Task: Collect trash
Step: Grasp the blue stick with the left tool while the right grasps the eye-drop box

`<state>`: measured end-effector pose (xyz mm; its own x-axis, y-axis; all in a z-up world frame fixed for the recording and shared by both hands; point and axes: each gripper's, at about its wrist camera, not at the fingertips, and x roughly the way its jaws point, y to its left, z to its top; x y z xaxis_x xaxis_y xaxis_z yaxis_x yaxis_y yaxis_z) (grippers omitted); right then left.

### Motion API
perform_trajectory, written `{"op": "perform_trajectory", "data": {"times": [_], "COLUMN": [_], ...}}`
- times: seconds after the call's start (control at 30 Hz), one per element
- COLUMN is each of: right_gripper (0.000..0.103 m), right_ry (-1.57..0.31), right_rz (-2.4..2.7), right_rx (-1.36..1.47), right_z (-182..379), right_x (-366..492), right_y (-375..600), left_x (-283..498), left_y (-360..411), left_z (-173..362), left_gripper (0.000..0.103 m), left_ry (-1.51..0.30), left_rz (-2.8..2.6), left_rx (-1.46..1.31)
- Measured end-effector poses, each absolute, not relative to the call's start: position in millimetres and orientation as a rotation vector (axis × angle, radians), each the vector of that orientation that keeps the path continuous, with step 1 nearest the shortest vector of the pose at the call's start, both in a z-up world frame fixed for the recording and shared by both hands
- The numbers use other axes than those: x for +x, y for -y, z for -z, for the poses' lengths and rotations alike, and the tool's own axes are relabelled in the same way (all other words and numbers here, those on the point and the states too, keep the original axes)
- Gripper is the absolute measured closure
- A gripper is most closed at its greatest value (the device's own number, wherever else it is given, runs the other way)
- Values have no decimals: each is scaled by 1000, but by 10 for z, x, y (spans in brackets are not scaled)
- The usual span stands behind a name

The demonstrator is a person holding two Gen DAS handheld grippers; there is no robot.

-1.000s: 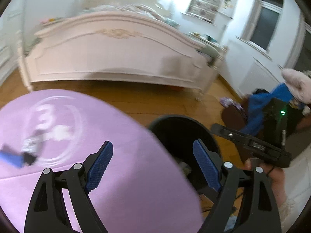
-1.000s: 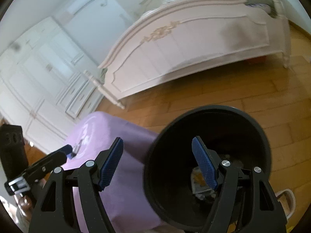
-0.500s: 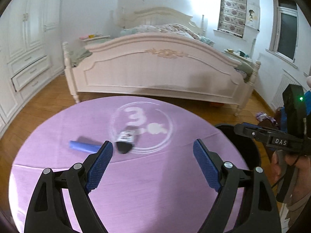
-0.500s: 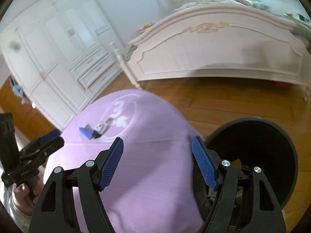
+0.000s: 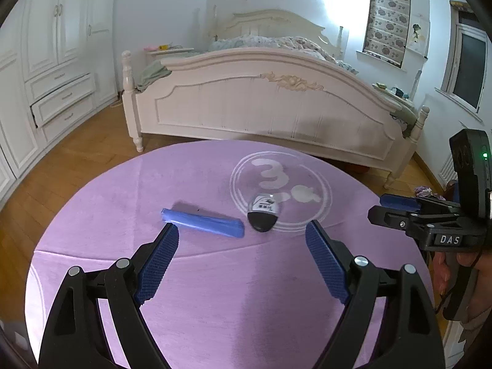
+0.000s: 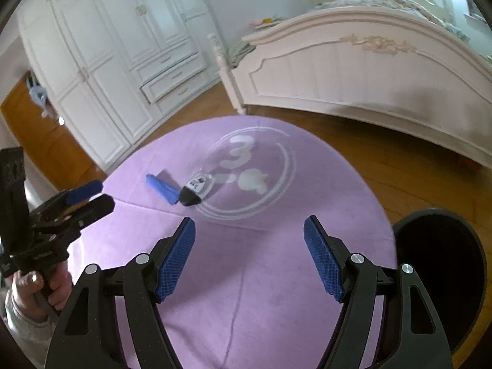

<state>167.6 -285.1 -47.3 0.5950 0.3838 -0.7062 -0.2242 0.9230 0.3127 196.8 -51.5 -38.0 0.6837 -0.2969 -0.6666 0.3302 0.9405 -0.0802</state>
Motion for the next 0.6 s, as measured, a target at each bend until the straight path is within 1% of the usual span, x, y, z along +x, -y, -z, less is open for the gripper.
{"op": "perform_trajectory", "data": {"times": [0.17,0.6], "right_gripper": [30,30], "right_ry": [-891,-944], "right_rz": [-386,-511], "right_rx": [140,-150], "right_z": [516,752], "right_x": [1800,2217], "right_y": [2635,1922], "left_x": [2140,2592], "left_y": [336,89], "left_z": [526,862], "left_gripper": [19,19], "left_ry": [-797,-926], "left_rz": [385,453], "left_rx": [4,13]}}
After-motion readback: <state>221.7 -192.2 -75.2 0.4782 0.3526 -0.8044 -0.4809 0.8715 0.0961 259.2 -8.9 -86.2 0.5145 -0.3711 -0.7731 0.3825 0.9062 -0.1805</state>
